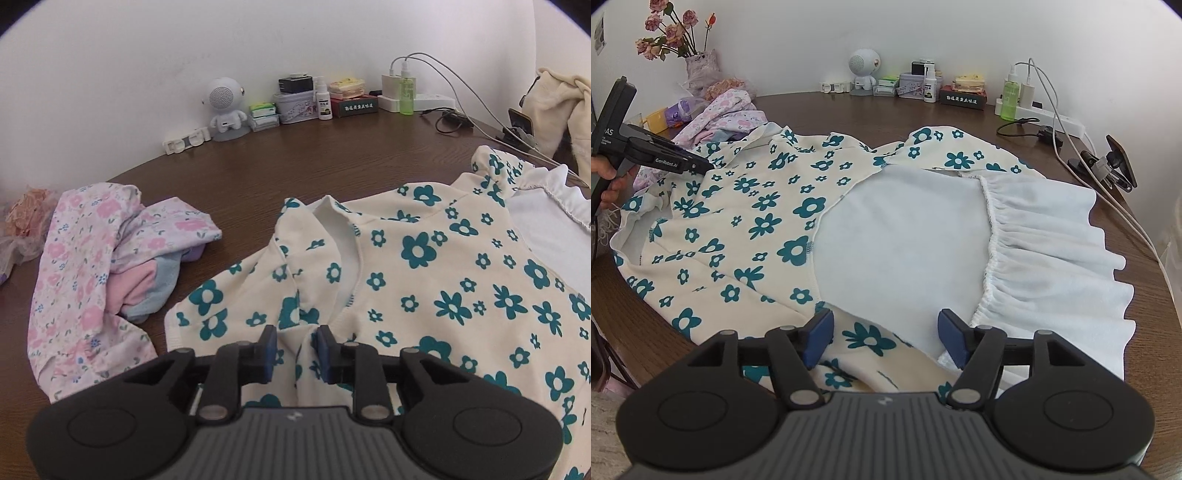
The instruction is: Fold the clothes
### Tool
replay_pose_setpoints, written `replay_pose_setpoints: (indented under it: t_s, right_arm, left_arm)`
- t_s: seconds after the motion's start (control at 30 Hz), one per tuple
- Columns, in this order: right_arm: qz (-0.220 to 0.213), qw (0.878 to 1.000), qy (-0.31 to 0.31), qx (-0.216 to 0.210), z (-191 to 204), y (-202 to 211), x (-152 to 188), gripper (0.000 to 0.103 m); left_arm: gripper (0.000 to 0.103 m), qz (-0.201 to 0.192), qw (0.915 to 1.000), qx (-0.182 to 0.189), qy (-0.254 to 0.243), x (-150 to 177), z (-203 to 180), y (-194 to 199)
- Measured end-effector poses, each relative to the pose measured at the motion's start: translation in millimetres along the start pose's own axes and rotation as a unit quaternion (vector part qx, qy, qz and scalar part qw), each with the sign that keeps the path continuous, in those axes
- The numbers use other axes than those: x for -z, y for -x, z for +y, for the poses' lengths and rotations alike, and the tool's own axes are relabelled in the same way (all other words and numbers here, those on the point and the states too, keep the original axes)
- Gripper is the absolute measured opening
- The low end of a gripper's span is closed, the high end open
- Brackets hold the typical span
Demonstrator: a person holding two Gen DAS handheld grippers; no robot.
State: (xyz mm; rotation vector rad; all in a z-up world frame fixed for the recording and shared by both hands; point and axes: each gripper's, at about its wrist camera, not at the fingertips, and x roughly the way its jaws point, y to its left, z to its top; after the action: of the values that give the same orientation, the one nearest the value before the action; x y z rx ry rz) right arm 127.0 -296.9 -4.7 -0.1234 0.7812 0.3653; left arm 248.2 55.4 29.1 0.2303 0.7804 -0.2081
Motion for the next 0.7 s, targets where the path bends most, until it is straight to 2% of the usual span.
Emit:
replay_pose_setpoints:
  t_s: [0.03, 0.1, 0.13, 0.2, 0.27, 0.33, 0.43, 0.47, 0.5, 0.57, 0.63, 0.7]
  right_arm:
    - [-0.001, 1.0, 0.0, 0.0, 0.1, 0.0, 0.1, 0.064]
    - [-0.002, 1.0, 0.0, -0.001, -0.1, 0.1, 0.6, 0.064]
    - [-0.002, 1.0, 0.0, -0.001, -0.1, 0.1, 0.6, 0.064]
    - [-0.003, 1.0, 0.0, -0.001, -0.1, 0.1, 0.8, 0.065]
    - [-0.004, 1.0, 0.0, -0.001, 0.1, 0.2, 1.1, 0.065]
    - [-0.005, 1.0, 0.0, -0.001, 0.0, -0.1, 1.0, 0.065]
    - [-0.006, 1.0, 0.001, -0.001, -0.1, -0.3, 1.2, 0.065]
    - [-0.006, 1.0, 0.001, -0.002, -0.1, -0.5, 1.2, 0.065]
    - [-0.006, 1.0, 0.002, -0.002, -0.1, -0.4, 1.0, 0.065]
    - [-0.006, 1.0, 0.001, -0.002, -0.4, -0.1, 0.9, 0.065]
    - [-0.006, 1.0, 0.001, -0.001, -0.2, -0.5, 0.5, 0.066]
    - [-0.006, 1.0, 0.001, -0.001, 0.0, -0.6, 0.4, 0.066]
  left_arm:
    - [0.026, -0.006, 0.9999, 0.003, 0.008, -0.8, 2.6, 3.9]
    - [0.023, -0.019, 0.9991, 0.036, 0.015, -1.1, 2.3, 13.6]
    - [0.023, -0.02, 0.9979, 0.06, 0.015, -0.6, 0.4, 17.2]
    - [0.022, -0.011, 0.9971, 0.075, 0.008, 3.4, -6.7, 17.9]
    - [0.02, 0.001, 0.9993, 0.03, -0.022, 12.9, -14.6, 11.4]
    - [0.021, -0.011, 0.9995, -0.005, -0.028, 23.4, -10.1, 8.7]
    - [0.022, -0.016, 0.9987, -0.022, 0.043, 29.3, 13.7, 18.1]
    - [0.02, -0.024, 0.9975, -0.024, 0.063, 30.9, 19.5, 24.3]
    - [0.018, -0.034, 0.9969, -0.011, 0.07, 32.6, 21.5, 32.0]
    - [0.018, -0.048, 0.9956, 0.029, 0.075, 36.0, 21.1, 46.3]
    - [0.02, -0.039, 0.9952, 0.065, 0.062, 40.4, 10.6, 51.8]
    - [0.02, -0.015, 0.9982, 0.046, 0.036, 46.9, -2.0, 46.3]
